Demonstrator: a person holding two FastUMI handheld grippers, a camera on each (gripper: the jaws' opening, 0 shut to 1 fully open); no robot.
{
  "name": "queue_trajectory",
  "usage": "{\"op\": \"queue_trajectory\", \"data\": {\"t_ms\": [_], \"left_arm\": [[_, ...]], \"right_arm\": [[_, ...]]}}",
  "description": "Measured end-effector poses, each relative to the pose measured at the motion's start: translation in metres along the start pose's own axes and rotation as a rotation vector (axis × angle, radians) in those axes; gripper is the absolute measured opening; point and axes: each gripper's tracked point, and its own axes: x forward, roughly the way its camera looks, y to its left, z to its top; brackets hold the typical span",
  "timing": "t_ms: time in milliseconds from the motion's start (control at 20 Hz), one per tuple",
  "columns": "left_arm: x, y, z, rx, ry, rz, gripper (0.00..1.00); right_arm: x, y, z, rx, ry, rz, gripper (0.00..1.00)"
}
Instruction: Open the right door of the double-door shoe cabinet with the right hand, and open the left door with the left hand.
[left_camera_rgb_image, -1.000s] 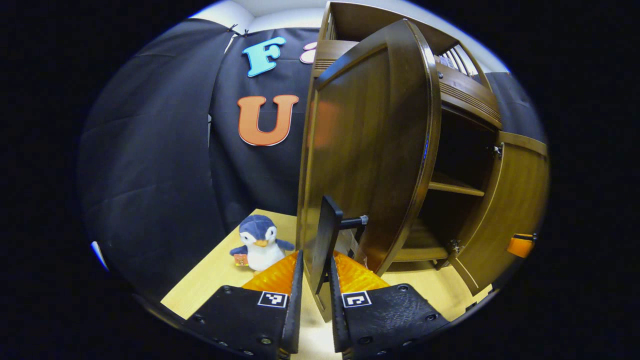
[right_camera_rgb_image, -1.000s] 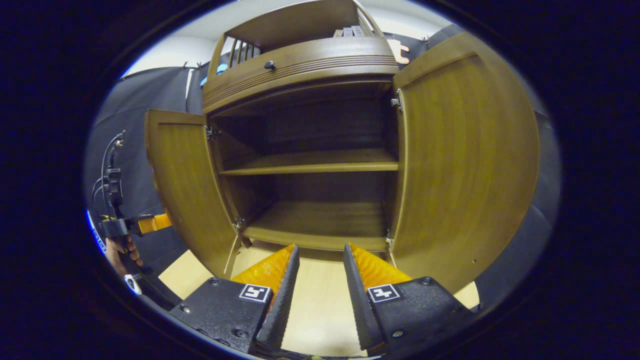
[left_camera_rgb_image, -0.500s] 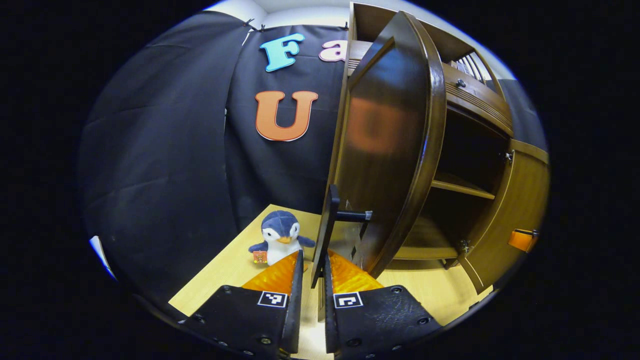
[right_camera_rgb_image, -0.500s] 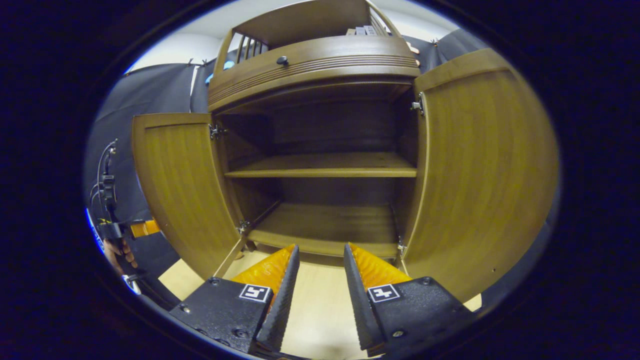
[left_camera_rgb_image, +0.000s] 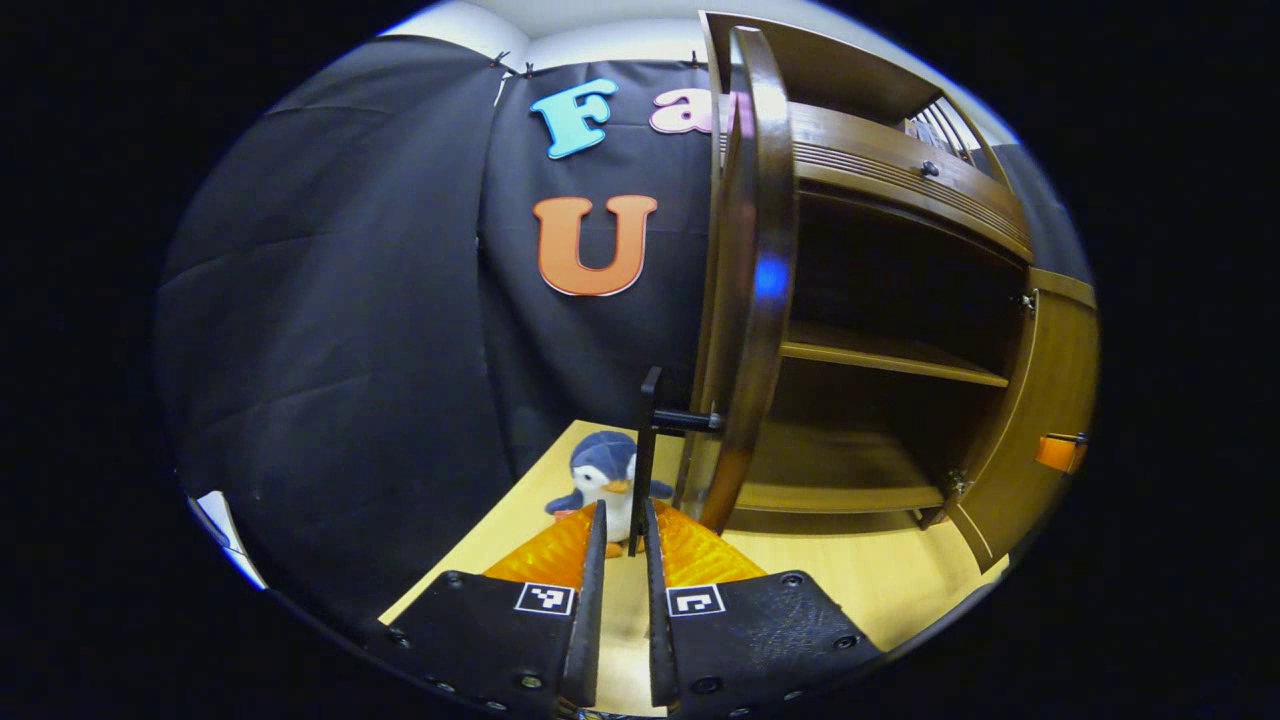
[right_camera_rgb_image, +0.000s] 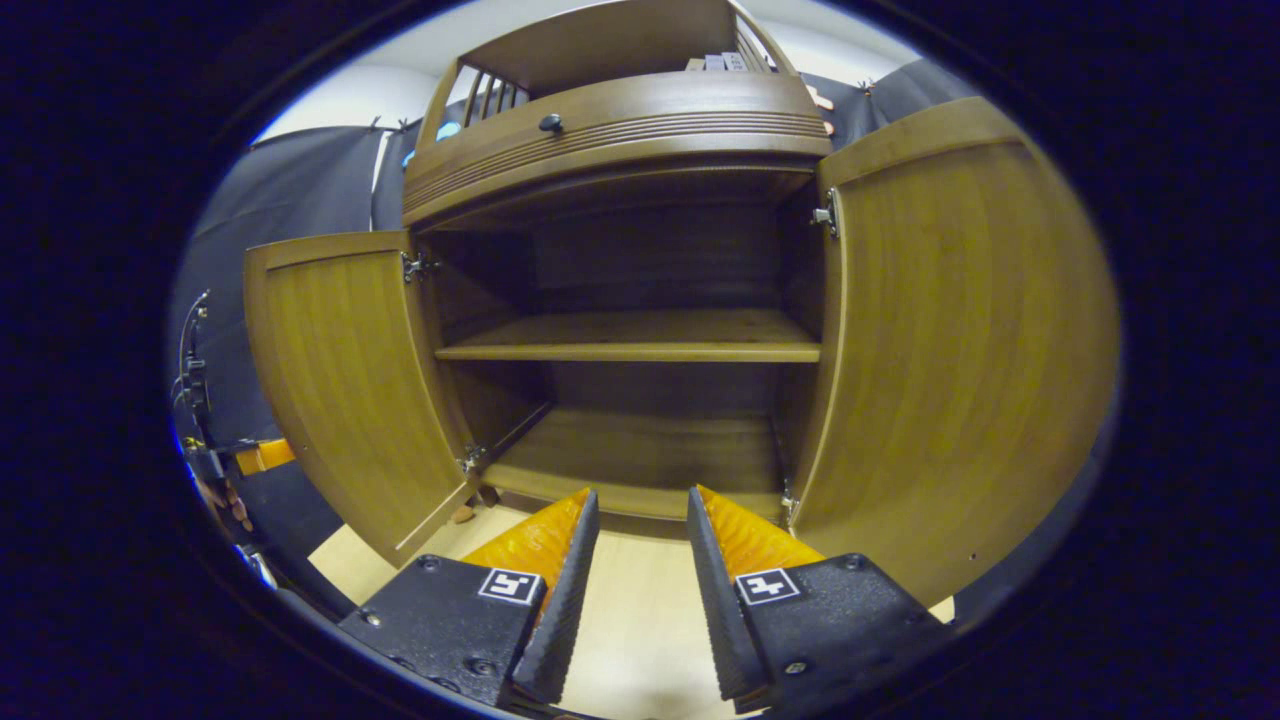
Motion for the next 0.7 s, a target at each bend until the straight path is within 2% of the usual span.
{"op": "queue_trajectory", "data": {"t_ms": [100, 250, 450, 650, 700], "left_arm": [[-0.007, 0.012, 0.005, -0.005, -0.02, 0.039, 0.19], [-0.017, 0.009, 0.014, -0.023, -0.057, 0.041, 0.19], [-0.029, -0.008, 0.021, 0.049, -0.097, 0.049, 0.19], [-0.036, -0.049, 0.034, 0.126, -0.156, -0.01, 0.2], [-0.037, -0.061, 0.035, 0.135, -0.16, -0.033, 0.34]], "right_arm": [[0.001, -0.004, 0.0, -0.001, -0.001, 0.0, 0.58], [-0.002, -0.006, 0.001, -0.005, -0.009, -0.001, 0.58], [-0.005, -0.008, 0.004, -0.011, -0.017, 0.002, 0.58], [-0.012, -0.014, 0.005, -0.02, -0.035, -0.017, 0.58], [-0.016, -0.015, 0.006, -0.022, -0.041, -0.023, 0.58]]}}
